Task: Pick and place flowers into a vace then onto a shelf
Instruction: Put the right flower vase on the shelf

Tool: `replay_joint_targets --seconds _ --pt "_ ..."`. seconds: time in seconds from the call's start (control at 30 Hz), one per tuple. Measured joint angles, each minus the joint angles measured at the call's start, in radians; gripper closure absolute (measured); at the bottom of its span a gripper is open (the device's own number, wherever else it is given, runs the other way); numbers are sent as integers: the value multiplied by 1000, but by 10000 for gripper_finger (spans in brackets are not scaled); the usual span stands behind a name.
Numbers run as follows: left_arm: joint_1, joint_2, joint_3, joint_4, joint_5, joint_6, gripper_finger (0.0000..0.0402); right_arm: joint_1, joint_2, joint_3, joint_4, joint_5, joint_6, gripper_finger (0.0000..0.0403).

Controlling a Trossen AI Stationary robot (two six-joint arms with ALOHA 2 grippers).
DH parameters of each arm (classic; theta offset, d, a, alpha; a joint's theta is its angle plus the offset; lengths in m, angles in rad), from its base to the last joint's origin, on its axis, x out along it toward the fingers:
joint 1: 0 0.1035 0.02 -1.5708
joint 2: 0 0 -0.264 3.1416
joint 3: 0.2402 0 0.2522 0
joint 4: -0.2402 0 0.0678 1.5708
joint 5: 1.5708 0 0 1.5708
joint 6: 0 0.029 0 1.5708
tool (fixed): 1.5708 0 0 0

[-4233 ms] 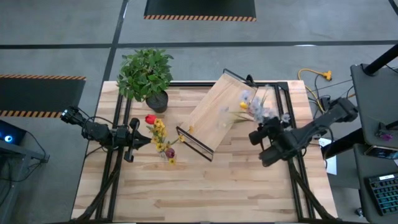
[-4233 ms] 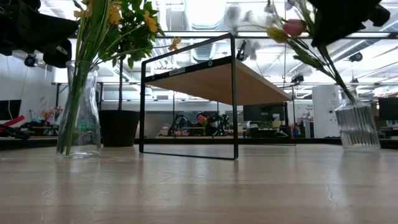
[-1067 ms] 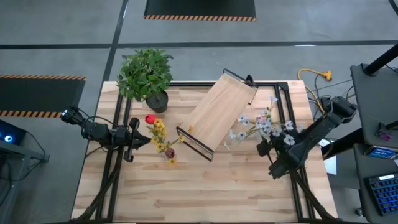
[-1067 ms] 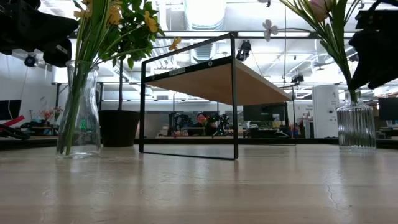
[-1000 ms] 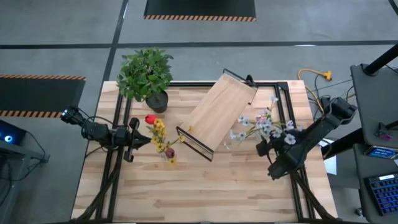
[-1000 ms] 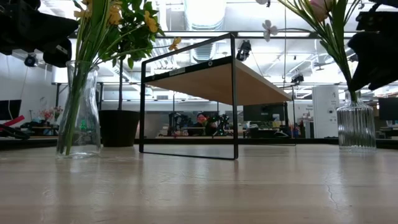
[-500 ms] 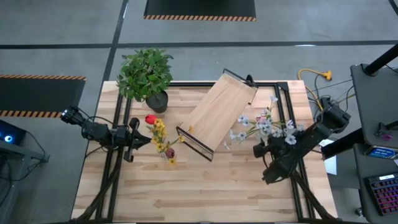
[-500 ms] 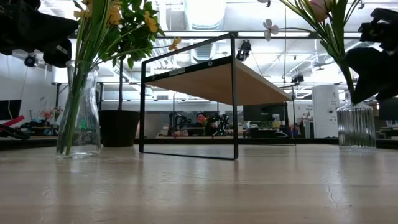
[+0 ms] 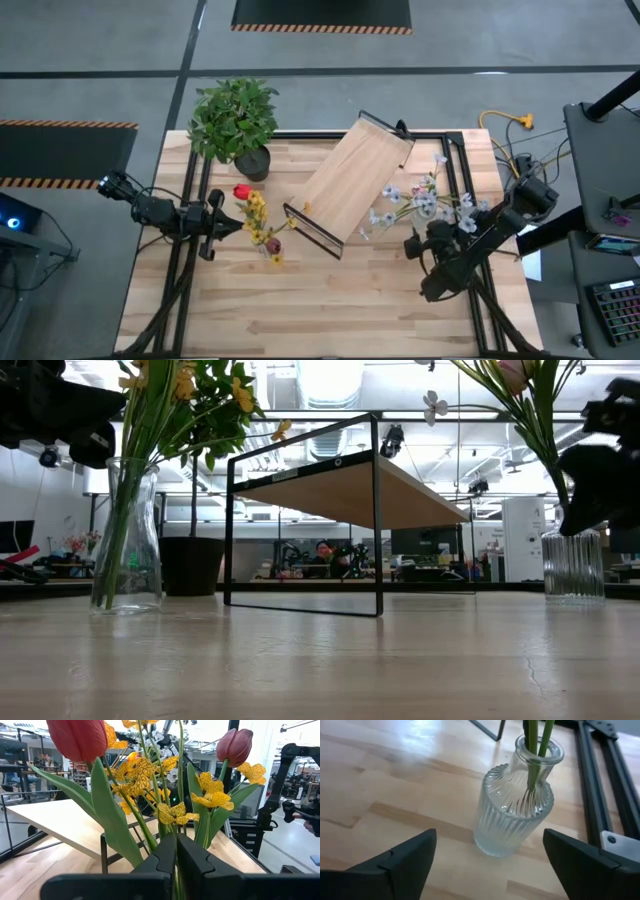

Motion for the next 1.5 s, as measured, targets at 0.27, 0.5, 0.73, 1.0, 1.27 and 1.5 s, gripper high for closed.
replay_joint_targets --seconds 0.27,0.5,0.73,1.0,1.27,1.5 --pt "0 0 0 -1 0 0 402 -96 138 -3 4 4 5 33" --pt "0 0 0 -2 0 0 402 -174 212 -4 13 13 6 35" --pt "0 0 0 -2 0 0 402 -221 248 -16 49 49 10 63" --pt "0 0 0 -2 0 0 401 -253 252 -59 148 113 15 125" --pt "0 0 0 -2 0 0 401 -254 251 -71 159 112 24 139" --pt "0 0 0 -2 0 0 401 -245 218 -63 155 105 15 141"
